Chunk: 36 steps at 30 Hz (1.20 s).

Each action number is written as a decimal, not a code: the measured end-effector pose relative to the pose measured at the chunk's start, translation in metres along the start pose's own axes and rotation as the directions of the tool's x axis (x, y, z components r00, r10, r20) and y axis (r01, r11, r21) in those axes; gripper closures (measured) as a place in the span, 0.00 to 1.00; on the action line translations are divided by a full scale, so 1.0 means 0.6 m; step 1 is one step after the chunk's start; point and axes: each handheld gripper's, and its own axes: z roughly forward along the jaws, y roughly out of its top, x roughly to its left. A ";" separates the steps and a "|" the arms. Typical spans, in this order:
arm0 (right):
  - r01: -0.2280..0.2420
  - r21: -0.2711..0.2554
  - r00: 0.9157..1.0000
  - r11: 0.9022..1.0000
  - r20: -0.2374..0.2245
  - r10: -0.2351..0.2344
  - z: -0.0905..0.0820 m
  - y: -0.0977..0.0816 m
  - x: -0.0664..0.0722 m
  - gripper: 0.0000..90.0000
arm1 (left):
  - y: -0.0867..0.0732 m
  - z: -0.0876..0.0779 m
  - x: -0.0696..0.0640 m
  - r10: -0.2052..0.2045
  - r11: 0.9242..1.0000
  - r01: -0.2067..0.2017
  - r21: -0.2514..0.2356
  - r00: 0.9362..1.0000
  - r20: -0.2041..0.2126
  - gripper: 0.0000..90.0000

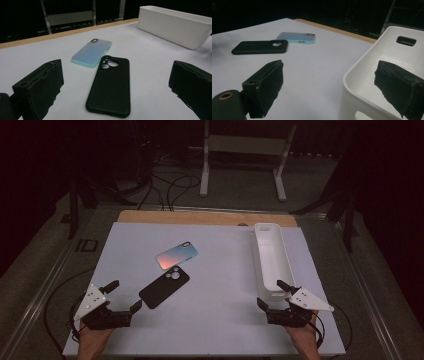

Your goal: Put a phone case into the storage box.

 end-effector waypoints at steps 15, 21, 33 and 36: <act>0.006 -0.006 1.000 1.000 -0.011 -0.006 0.007 -0.001 0.003 0.09 | 0.000 0.006 -0.003 0.003 0.999 -0.002 0.039 1.000 -0.020 0.00; 0.008 -0.004 1.000 1.000 -0.002 -0.008 0.009 -0.002 0.003 0.09 | 0.011 0.012 -0.005 0.009 0.999 -0.008 0.046 1.000 -0.026 0.00; 0.005 -0.013 1.000 1.000 0.010 -0.005 0.009 -0.002 0.004 0.09 | 0.053 0.052 0.004 0.060 0.995 -0.057 0.081 0.998 -0.026 0.00; 0.003 -0.016 1.000 1.000 0.011 -0.003 0.009 -0.002 0.003 0.09 | 0.063 0.067 0.007 0.075 0.994 -0.073 0.088 0.997 -0.023 0.00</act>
